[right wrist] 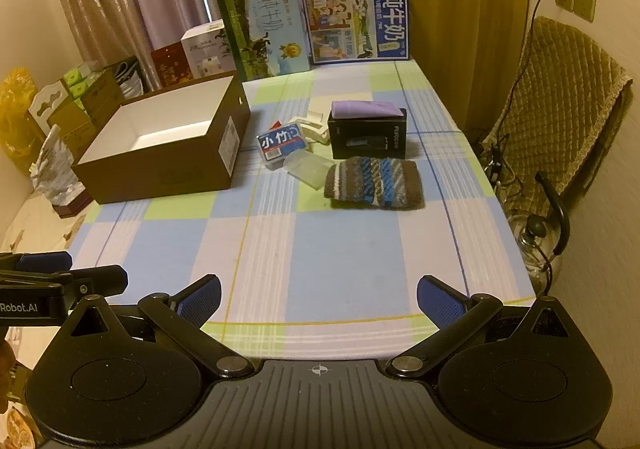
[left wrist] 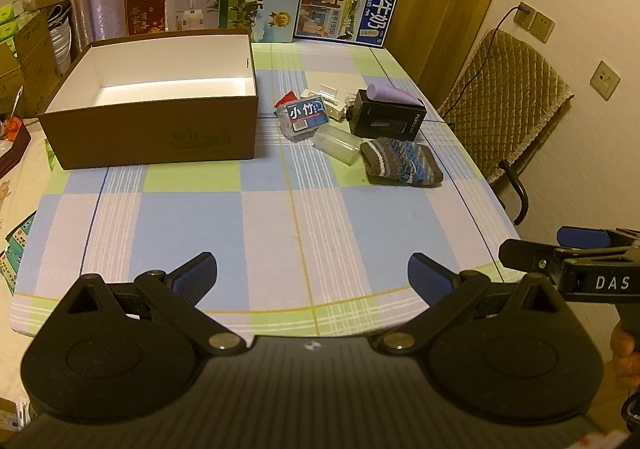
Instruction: Organize objects
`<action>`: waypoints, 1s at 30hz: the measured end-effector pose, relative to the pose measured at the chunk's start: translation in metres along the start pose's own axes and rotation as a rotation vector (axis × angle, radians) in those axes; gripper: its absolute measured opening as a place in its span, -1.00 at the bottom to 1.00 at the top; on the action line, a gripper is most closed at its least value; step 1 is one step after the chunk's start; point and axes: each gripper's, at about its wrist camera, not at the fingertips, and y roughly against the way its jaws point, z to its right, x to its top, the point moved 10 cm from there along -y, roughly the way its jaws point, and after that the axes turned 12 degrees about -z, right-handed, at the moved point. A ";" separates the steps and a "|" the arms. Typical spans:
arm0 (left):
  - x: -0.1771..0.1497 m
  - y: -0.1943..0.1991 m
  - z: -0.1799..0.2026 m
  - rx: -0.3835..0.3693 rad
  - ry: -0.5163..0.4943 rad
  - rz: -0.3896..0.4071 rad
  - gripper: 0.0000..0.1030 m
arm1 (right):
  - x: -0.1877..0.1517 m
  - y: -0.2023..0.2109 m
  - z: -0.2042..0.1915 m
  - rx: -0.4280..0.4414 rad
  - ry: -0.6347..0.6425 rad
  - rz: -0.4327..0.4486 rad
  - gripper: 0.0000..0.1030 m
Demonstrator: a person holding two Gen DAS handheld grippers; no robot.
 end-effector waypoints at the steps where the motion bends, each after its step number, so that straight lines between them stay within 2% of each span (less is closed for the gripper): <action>1: 0.001 0.000 -0.001 0.000 0.001 0.000 0.95 | 0.000 0.000 0.000 0.000 0.001 0.000 0.97; 30: 0.005 -0.001 0.000 0.000 0.003 0.001 0.95 | 0.005 -0.001 0.002 0.001 0.003 0.004 0.97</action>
